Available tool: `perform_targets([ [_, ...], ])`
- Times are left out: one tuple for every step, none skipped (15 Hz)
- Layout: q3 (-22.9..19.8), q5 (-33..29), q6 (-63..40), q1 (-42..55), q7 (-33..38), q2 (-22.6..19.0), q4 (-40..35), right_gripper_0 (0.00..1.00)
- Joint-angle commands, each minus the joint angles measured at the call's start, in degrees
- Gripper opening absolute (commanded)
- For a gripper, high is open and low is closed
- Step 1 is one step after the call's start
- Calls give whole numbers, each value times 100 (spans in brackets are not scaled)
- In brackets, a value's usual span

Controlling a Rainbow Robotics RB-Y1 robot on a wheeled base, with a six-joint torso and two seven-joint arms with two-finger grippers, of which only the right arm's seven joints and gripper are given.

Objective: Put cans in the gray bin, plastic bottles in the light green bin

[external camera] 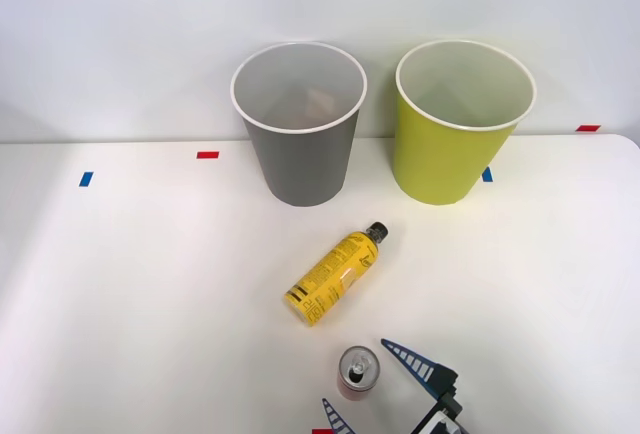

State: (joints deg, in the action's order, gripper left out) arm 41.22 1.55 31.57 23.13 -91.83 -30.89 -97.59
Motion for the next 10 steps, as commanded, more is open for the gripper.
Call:
perform_targets([
  [35,-6,-231,-142,-10,109,-6,100],
  [53,-15,-327,-212,-10,153,-6,100],
  [61,-15,-407,-256,-10,197,-6,100],
  [70,-15,-450,-300,-19,232,-6,100],
  [70,-15,-486,-344,-19,241,-6,100],
  [79,-23,-530,-388,-19,250,3,100],
  [79,-15,-547,-415,-19,259,-6,100],
  [79,-15,-565,-432,-19,259,-6,81],
  [79,-23,-574,-450,-19,241,-6,50],
  [79,-15,-574,-467,-19,232,-6,27],
])
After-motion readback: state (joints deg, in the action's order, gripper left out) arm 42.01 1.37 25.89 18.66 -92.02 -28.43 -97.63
